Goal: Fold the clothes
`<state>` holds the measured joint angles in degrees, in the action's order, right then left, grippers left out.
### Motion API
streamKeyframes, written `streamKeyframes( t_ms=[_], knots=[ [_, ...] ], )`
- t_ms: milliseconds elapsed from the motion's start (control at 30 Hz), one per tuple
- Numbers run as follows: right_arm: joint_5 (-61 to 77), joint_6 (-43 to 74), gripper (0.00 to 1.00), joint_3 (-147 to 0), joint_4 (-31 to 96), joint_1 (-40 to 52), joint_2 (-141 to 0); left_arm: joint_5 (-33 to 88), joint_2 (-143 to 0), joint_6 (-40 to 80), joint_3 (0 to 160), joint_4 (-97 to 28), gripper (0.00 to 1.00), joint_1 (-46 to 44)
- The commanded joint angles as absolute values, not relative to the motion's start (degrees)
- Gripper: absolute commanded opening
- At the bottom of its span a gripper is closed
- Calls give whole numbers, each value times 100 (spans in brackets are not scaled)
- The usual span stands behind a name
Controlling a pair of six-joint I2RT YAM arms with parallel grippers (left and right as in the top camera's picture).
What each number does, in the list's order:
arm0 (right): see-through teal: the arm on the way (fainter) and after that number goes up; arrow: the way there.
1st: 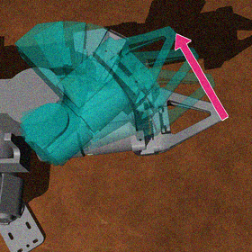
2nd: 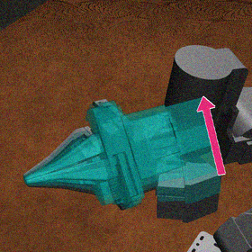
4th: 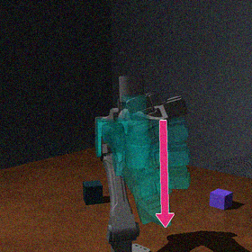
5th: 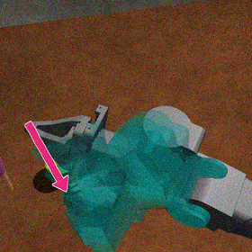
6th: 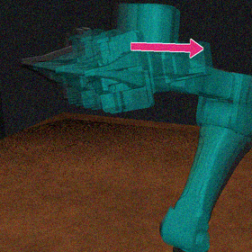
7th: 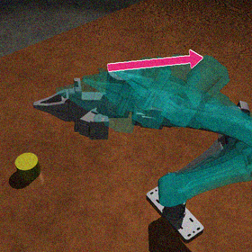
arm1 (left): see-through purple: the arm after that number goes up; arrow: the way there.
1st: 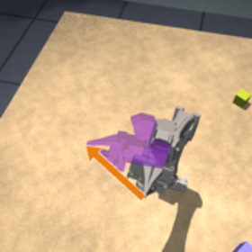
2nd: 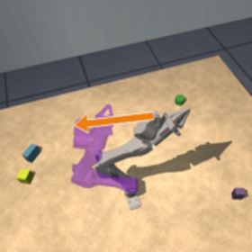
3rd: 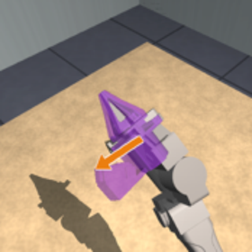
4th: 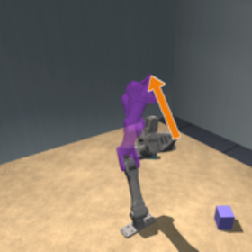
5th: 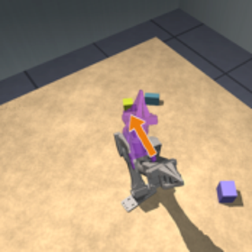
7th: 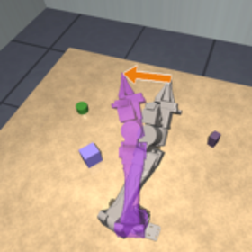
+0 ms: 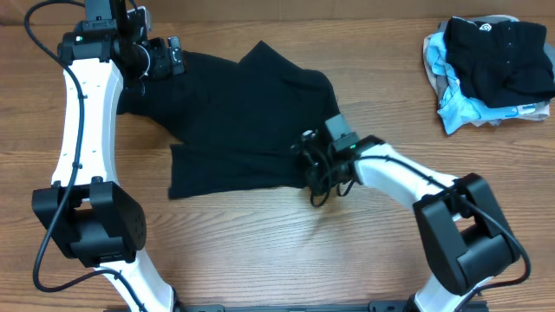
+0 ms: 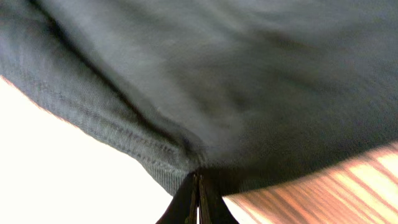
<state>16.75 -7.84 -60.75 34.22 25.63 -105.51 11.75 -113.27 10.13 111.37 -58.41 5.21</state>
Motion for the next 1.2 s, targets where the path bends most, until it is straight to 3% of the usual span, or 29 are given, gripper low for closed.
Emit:
streamKeyframes(
  t_ms=[0, 233, 567, 800, 933, 1167],
  knots=[
    [1675, -40, 4, -6584, 3837, 2058, -10589, 1201, -11351, 893, 11181, -5892, 100, 480],
    [1673, 36, 4, -7505, 4858, 760, -10589, 1203, -11351, 849, 11181, -6082, 100, 480],
    [2408, 327, 4, -7955, 4814, -792, -10589, 1201, -11351, 530, 11181, -6388, 100, 480],
    [2519, 325, 36, -8770, 6038, -722, -10573, 1186, -11351, 445, 11181, -6827, 100, 480],
    [2587, 327, 40, -9253, 6895, -637, -10447, 1072, -11349, 493, 11181, -7437, 93, 480],
    [2602, 106, 48, -9284, 7526, -633, -10230, 82, -11349, 1142, 11168, -8053, 93, 480]
  ],
)
